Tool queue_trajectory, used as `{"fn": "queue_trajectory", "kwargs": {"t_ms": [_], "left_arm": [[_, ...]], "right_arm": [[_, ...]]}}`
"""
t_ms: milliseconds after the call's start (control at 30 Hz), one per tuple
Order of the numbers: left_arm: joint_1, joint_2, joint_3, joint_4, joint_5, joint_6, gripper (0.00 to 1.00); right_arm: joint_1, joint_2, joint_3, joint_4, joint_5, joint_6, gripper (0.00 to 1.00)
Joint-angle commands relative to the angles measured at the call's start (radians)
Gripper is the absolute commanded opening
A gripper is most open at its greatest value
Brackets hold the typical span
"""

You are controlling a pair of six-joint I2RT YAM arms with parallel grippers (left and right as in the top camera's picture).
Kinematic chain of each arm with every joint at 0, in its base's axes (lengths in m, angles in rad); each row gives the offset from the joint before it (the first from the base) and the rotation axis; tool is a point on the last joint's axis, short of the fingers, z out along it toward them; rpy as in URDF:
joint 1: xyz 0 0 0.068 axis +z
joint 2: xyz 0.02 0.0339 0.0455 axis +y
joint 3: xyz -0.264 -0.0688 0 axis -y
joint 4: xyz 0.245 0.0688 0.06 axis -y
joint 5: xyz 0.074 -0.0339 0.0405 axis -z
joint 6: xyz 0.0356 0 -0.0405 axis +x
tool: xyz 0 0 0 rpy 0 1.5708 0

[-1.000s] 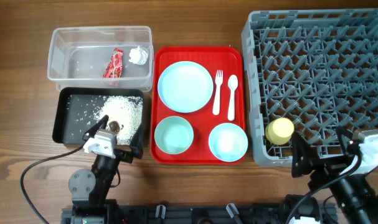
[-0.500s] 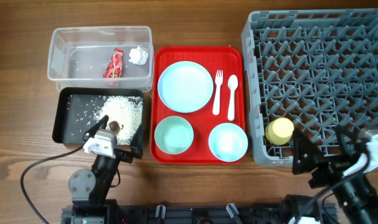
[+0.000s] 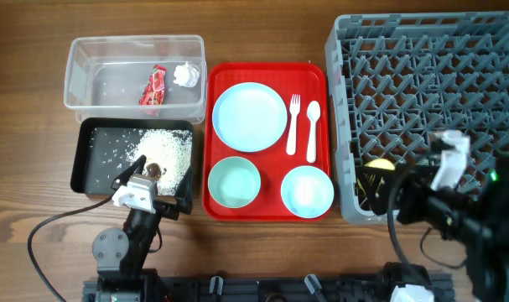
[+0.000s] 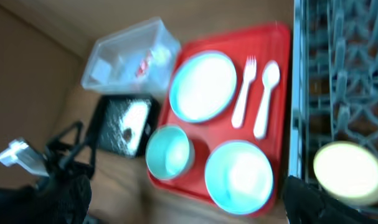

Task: Sort waste into correct bins and load items into the dishwasher rack
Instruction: 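Move the right gripper from the rack toward the green bowl on the red tray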

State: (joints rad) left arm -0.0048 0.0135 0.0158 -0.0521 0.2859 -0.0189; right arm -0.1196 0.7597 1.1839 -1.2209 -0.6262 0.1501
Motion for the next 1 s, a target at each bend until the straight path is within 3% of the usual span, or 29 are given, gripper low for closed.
{"fn": "queue_trajectory", "kwargs": {"t_ms": [0, 233, 567, 733, 833, 933, 967], "left_arm": [[-0.003, -0.011, -0.010, 0.004, -0.010, 0.015, 1.00], [-0.003, -0.011, -0.010, 0.004, -0.010, 0.015, 1.00], [-0.003, -0.011, -0.010, 0.004, -0.010, 0.015, 1.00], [-0.003, -0.011, -0.010, 0.004, -0.010, 0.015, 1.00], [-0.003, -0.011, -0.010, 0.004, -0.010, 0.015, 1.00], [-0.003, -0.011, -0.010, 0.004, -0.010, 0.015, 1.00], [-0.003, -0.011, -0.010, 0.004, -0.010, 0.015, 1.00]], "right_arm": [[0.002, 0.057, 0.000, -0.015, 0.046, -0.144, 1.00], [0.116, 0.167, 0.066, 0.008, 0.305, -0.150, 1.00], [0.380, 0.409, 0.289, 0.065, 0.373, -0.128, 1.00], [0.554, 0.539, 0.295, 0.030, 0.456, -0.074, 1.00], [0.605, 0.616, 0.295, 0.071, 0.425, -0.062, 1.00], [0.617, 0.687, 0.295, 0.116, 0.270, -0.020, 0.99], [0.621, 0.711, 0.295, 0.121, 0.221, -0.019, 0.92]]}}
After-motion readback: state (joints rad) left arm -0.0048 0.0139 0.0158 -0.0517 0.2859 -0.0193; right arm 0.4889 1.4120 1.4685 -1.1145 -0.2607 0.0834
